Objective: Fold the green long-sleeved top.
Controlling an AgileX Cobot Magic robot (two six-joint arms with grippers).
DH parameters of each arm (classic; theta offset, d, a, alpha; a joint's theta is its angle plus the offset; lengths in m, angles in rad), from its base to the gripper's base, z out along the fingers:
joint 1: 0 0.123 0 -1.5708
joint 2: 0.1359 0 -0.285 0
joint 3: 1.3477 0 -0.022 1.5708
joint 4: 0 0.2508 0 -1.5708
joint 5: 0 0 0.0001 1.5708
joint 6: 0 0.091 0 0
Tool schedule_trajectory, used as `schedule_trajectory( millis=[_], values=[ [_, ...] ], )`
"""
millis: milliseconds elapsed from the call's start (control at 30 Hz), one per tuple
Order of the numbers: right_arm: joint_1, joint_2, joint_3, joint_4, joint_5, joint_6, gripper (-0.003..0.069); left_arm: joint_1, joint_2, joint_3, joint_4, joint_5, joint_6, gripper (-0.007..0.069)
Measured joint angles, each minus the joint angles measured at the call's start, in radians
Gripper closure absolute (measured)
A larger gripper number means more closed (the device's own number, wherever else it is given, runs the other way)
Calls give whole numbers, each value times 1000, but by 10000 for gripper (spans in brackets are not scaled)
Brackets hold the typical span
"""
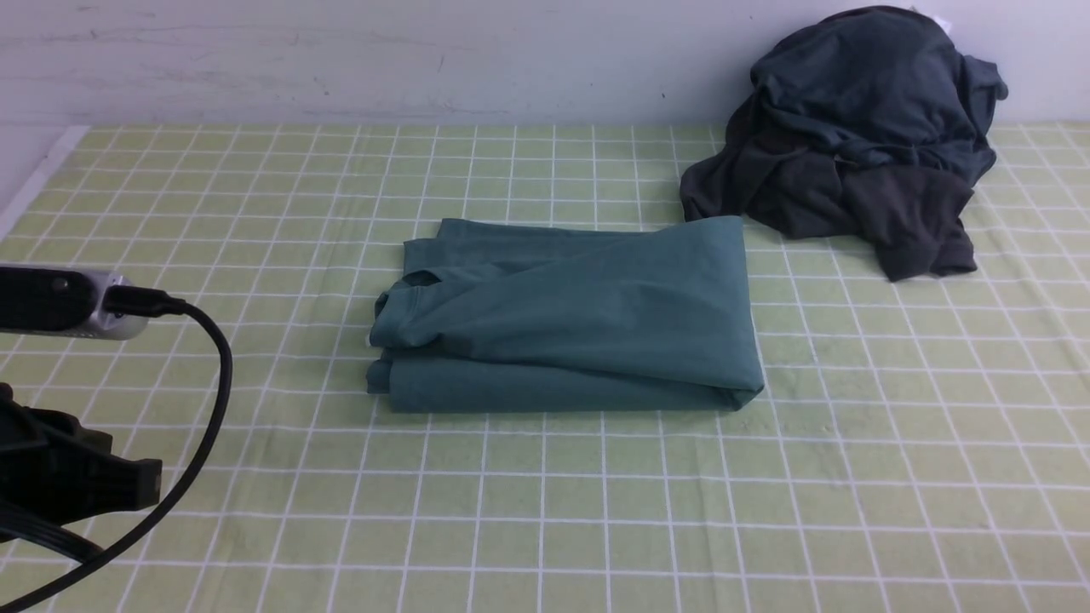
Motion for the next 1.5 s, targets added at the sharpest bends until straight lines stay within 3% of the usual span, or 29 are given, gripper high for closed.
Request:
schedule_trajectory(
  millis=[133,500,633,900,1500],
  values=[
    [0,0,0,0,1,0,673,-8,-77,48,13,-7,0,628],
    [0,0,0,2,1,0,673,-8,-679,336,26,-19,0,628],
    [0,0,0,2,1,0,673,-8,-866,450,26,-155,0,628],
    [0,0,0,2,3,-2,673,-9,-888,650,40,-292,0,628],
    [0,0,0,3,3,-2,673,-9,-888,651,-53,-288,141,628]
  ],
)
